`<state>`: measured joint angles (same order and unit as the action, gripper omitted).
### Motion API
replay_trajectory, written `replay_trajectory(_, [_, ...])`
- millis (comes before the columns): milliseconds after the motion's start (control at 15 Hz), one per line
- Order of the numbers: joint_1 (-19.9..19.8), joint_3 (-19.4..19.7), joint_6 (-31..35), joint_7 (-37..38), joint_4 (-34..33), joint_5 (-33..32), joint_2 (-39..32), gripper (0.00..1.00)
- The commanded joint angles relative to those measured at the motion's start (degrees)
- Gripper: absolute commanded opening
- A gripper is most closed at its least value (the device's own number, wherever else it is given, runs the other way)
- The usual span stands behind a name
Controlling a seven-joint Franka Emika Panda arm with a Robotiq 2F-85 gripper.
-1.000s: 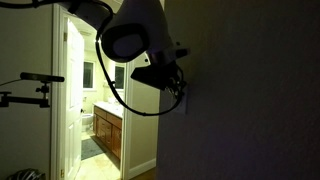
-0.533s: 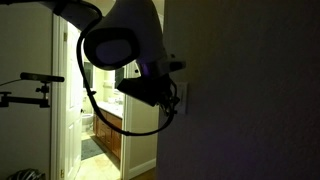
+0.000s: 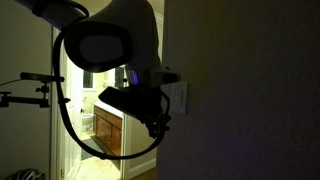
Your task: Push the switch
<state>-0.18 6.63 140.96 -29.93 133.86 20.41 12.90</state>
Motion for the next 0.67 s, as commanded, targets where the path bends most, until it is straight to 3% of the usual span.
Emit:
replay_trajectory(0, [-0.3, 0.5, -3.2, 2.3, 2.5, -3.6, 3.4, 0.36])
replay_trajectory(267, [-0.2, 0.7, -4.2, 3.0, 2.6, -4.5, 3.7, 0.41])
replay_trajectory(333, [0.0, 0.8, -3.7, 2.8, 2.6, -4.0, 3.8, 0.24])
replay_trajectory(400, [0.1, 0.8, -2.9, 2.9, 2.5, -3.3, 3.9, 0.16])
replay_trajectory(600, [0.9, 0.9, -0.3, 3.3, 1.4, -1.1, 3.6, 0.05])
